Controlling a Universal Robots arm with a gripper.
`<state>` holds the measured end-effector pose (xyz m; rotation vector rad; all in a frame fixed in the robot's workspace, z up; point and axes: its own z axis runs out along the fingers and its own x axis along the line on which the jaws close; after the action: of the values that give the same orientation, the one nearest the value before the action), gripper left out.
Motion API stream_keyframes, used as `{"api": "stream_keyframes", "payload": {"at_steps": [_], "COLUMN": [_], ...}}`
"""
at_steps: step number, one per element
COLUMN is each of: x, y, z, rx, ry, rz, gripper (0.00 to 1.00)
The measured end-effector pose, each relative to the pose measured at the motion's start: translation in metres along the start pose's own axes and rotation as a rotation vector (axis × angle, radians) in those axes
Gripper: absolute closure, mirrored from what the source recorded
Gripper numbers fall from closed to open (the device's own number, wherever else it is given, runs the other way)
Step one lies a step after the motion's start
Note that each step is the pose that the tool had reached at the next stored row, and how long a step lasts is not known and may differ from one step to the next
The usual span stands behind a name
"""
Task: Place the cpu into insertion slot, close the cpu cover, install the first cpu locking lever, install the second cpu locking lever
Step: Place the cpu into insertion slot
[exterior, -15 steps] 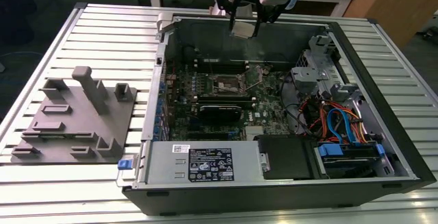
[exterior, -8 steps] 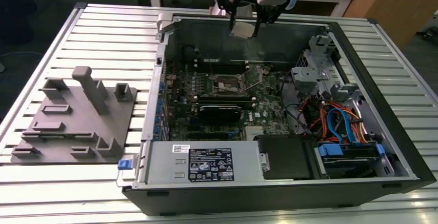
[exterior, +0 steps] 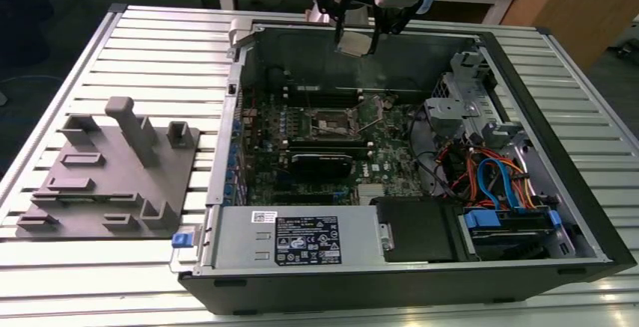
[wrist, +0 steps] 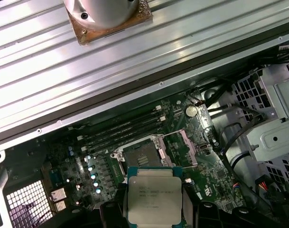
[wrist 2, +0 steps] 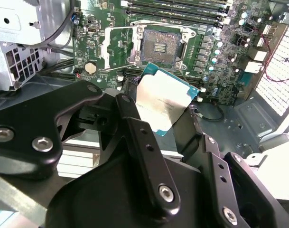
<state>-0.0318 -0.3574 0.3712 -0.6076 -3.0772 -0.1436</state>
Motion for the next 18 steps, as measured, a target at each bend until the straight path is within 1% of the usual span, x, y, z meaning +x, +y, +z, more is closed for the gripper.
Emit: {"api": "stream_keyframes", "payload": {"at_steps": [4, 6, 11, 13, 18], "x": [0.0, 0.0, 0.0, 0.0, 0.0], "y": [0.0, 0.0, -0.0001, -0.0001, -0.0001], "z": [0.0, 0.0, 0.0003, 0.0003, 0.0004], "rx": [0.0, -0.0002, -0.0008, -0.0009, -0.0011], "ry": [-0.0001, -0.0007, -0.0047, -0.0057, -0.0059], "rz": [0.001, 0.008, 0.052, 0.063, 0.064], "gripper": [0.46, 0.46, 0.46, 0.46, 0.46]}}
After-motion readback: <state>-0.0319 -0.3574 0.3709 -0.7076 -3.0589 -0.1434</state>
